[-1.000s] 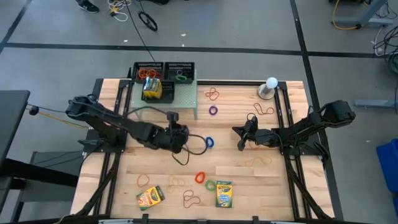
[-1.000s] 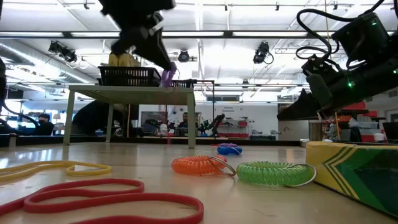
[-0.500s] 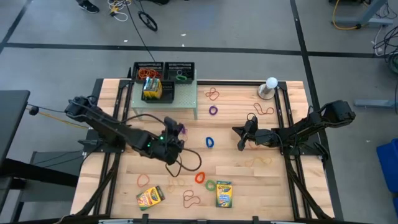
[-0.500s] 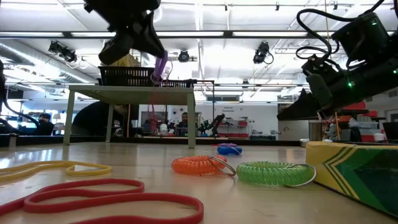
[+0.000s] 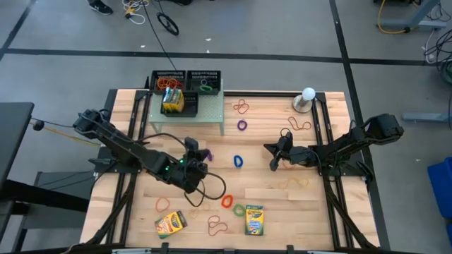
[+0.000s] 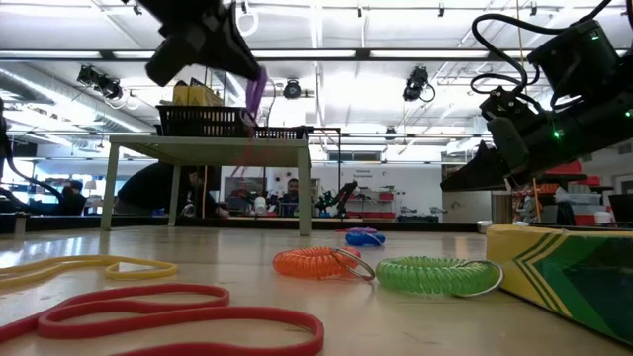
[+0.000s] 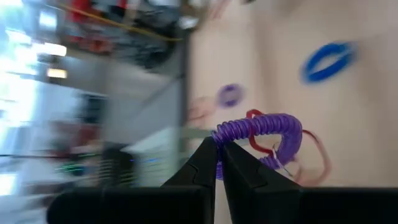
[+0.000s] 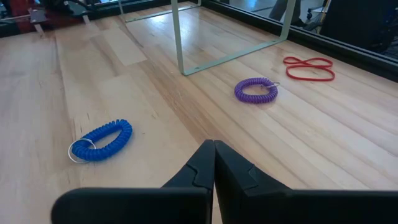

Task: Pick & Place Office Desk Supplies
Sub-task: Put the violet spring keychain into the top right black bin on the shelf

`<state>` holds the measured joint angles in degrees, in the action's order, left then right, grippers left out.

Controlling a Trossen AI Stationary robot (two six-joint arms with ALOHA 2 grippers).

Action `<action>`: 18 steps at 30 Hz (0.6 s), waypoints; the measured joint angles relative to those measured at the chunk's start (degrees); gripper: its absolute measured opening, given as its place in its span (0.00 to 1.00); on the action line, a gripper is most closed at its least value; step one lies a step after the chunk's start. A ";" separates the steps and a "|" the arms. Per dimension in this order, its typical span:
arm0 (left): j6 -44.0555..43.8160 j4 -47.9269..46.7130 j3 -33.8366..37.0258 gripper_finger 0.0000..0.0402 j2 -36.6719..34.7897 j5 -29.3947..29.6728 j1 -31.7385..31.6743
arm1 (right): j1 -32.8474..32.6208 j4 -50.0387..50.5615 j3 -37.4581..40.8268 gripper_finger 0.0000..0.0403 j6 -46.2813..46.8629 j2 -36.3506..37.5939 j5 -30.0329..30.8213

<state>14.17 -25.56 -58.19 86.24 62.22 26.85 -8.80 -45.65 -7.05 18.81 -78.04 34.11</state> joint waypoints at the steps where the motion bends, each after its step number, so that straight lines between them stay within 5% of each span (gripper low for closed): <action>1: -2.16 -0.03 0.36 0.05 0.03 -2.76 -0.41 | -0.02 0.00 0.00 0.02 0.00 0.00 0.00; 7: -9.19 0.96 3.56 0.05 0.26 -4.74 -2.27 | -0.02 -0.03 0.00 0.02 0.00 0.00 -0.01; 11: 0.76 8.61 6.13 0.05 1.85 7.26 -1.51 | 0.00 -0.06 0.00 0.02 0.00 0.01 0.00; 18: 4.64 14.95 8.25 0.05 5.30 4.99 -1.33 | 0.00 -1.04 -0.56 0.02 1.29 0.02 -3.39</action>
<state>18.80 -10.62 -49.93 91.54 67.22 25.52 -8.80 -46.68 -7.61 20.10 -78.02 30.71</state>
